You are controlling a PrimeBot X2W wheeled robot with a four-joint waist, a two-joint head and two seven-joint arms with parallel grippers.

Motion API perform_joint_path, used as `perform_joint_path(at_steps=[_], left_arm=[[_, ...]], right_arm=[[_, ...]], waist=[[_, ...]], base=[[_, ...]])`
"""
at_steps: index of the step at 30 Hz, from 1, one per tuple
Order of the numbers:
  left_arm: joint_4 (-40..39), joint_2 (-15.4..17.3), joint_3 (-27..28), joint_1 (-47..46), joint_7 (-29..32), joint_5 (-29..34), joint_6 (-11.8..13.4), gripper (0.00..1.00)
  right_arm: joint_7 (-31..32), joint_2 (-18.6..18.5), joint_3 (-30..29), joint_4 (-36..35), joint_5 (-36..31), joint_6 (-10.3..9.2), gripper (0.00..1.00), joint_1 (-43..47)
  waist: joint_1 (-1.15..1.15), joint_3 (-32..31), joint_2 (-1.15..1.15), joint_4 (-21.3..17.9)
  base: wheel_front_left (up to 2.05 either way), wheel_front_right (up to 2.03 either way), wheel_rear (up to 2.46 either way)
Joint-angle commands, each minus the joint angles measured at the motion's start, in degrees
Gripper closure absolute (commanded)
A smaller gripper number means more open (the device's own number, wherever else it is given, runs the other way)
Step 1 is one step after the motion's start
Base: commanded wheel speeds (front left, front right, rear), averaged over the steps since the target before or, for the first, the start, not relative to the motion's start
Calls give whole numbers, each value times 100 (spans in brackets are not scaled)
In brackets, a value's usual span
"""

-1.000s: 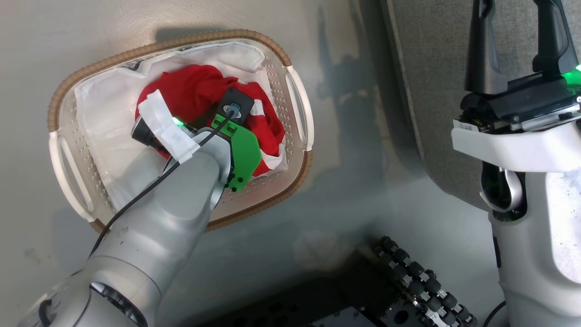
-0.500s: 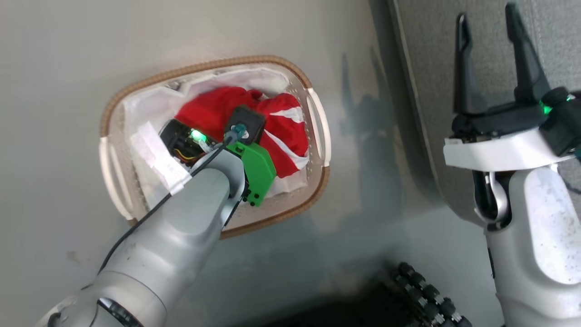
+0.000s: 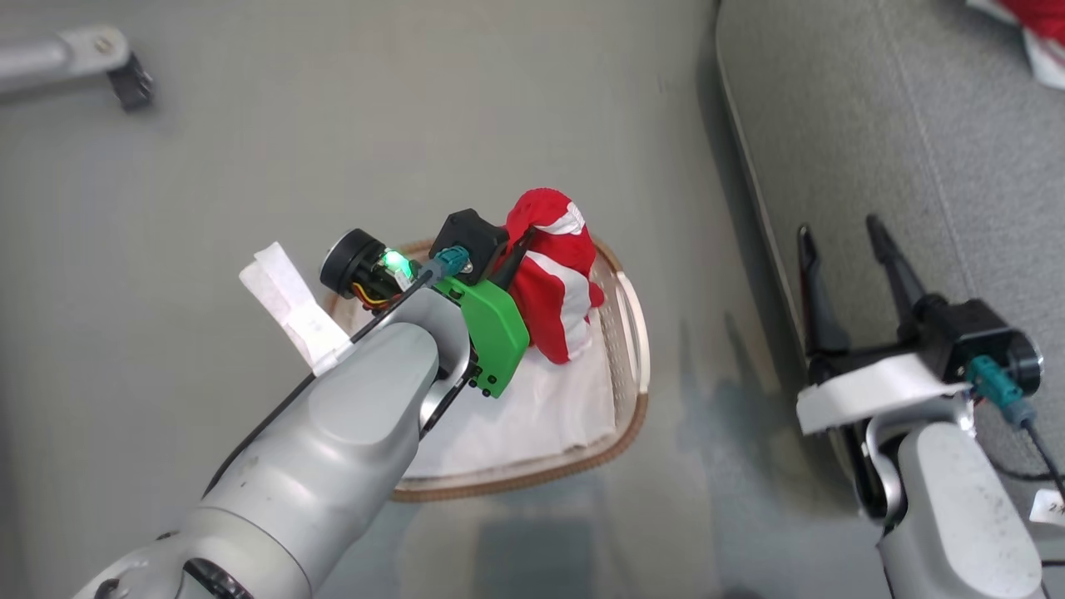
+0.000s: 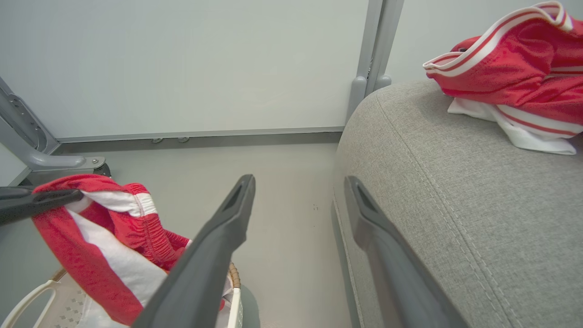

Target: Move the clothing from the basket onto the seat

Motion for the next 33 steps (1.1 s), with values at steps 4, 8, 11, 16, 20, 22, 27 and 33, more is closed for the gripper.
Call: perform_joint_path(at_steps=[4,8,11,16,20,22,27,33], left_arm=[[-196,147,-38,-93,104,-132,-73,100],[-451,313,-37,-232,284,-192,-97,100],[-676,439,-35,-308,425,-287,-117,100],[-1076,702,83,-533,608,-460,-136,100],[-1403,837,221,-634,688,-564,-43,100],[-1503,868,225,-647,730,-574,-7,100],[-1767,940,220,-601,796,-594,77,100],[-2049,945,159,-490,885,-585,161,100]], right_arm=[[-14,-29,168,230,89,-8,0,399],[-14,-29,306,333,137,-8,0,638],[-14,-26,453,389,167,-8,0,744],[-14,-27,788,419,202,-8,0,687],[-14,-27,1137,454,260,-8,0,533],[-14,-25,1290,462,280,-8,0,470],[-14,-26,1821,503,447,-8,0,184],[-14,-28,2532,733,568,-8,0,-283]], waist=[[0,-1649,0,454],[0,-2090,0,429],[0,-2355,0,410],[0,-2587,0,351],[0,-2714,0,325],[0,-2738,0,328],[0,-2787,0,352],[0,-2847,0,404]], base=[[0,0,0],[0,0,0],[0,0,0],[0,0,0],[0,0,0],[0,0,0],[0,0,0],[0,0,0]])
